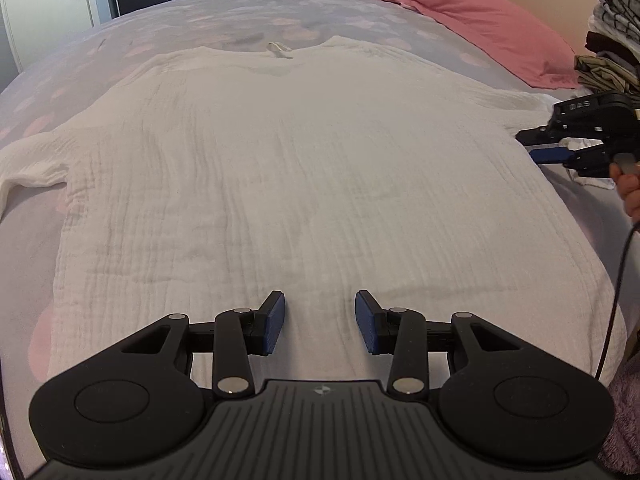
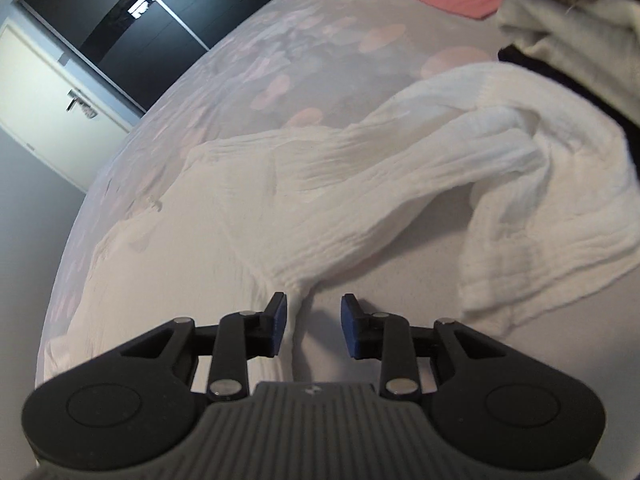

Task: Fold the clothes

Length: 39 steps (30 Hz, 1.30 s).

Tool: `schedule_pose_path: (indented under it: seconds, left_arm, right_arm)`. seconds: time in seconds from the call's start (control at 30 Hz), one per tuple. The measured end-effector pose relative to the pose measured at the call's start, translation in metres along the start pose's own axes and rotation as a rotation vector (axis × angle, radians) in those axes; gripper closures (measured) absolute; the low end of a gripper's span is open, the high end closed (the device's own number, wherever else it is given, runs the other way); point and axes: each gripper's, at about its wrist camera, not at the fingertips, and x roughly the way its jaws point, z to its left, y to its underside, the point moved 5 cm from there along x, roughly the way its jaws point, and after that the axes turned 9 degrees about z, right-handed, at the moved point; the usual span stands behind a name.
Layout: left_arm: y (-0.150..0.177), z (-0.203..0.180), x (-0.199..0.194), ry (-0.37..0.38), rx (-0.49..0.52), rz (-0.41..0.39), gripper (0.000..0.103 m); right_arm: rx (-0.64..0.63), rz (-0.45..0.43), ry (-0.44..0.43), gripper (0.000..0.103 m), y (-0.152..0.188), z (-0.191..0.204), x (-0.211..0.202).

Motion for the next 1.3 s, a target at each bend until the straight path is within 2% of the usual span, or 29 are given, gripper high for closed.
schedule_pose_path:
  seconds: [0.1,0.13,0.17,0.2,0.37,0.5,0.6,0.67,0.8,0.83,0.87,0.97,1.03,1.07,1.3]
  left_arm:
    - [-0.001,0.003,0.003,0.008,0.002,-0.003,0.066]
    - [-0.002,0.004,0.004,0.009,0.004,-0.005,0.066]
    - [-0.002,0.005,0.005,0.009,0.006,-0.008,0.066]
    - [-0.002,0.005,0.005,0.010,0.007,-0.010,0.066]
    - [-0.003,0.007,0.006,0.016,0.006,-0.013,0.066]
    - [-0.002,0.006,0.004,0.011,0.012,-0.011,0.066]
    - [-0.003,0.006,0.004,0.009,0.014,-0.013,0.066]
    - [-0.002,0.006,0.002,0.004,0.017,-0.015,0.066]
    - [0.000,0.009,-0.003,-0.012,0.007,-0.021,0.066]
    - [0.000,0.010,-0.004,-0.017,0.001,-0.022,0.066]
    - [0.000,0.012,-0.005,-0.022,-0.005,-0.023,0.066]
    - [-0.001,0.017,-0.006,-0.029,-0.028,-0.024,0.066]
    - [-0.002,0.019,-0.006,-0.030,-0.045,-0.021,0.066]
    - [-0.002,0.020,-0.006,-0.031,-0.053,-0.020,0.066]
    - [-0.003,0.016,-0.004,-0.042,-0.042,-0.013,0.066]
  right_arm:
    - [0.037,-0.009,-0.024,0.071,-0.010,0.004,0.013]
    - [0.039,-0.006,-0.034,0.075,-0.012,0.007,0.015]
    - [0.030,-0.005,-0.030,0.092,-0.013,0.010,0.016]
    - [0.008,-0.017,-0.004,0.096,-0.014,0.013,0.016]
    - [-0.061,-0.113,0.150,0.098,-0.023,0.014,0.003]
    - [-0.036,-0.119,0.167,0.098,-0.032,0.003,0.003]
    - [-0.065,-0.090,0.172,0.095,-0.029,0.004,0.006]
    - [-0.069,-0.069,0.172,0.084,-0.028,0.005,0.004]
    - [-0.092,-0.085,0.171,0.081,-0.019,0.001,-0.022]
    - [-0.102,-0.091,0.178,0.076,-0.017,0.000,-0.029]
    - [-0.103,-0.099,0.196,0.072,-0.015,-0.003,-0.036]
    - [-0.093,-0.120,0.247,0.071,-0.010,-0.016,-0.057]
    - [-0.053,-0.134,0.283,0.070,-0.007,-0.030,-0.070]
    - [-0.026,-0.142,0.301,0.066,-0.007,-0.037,-0.075]
    - [0.105,-0.166,0.480,0.057,-0.001,-0.077,-0.086]
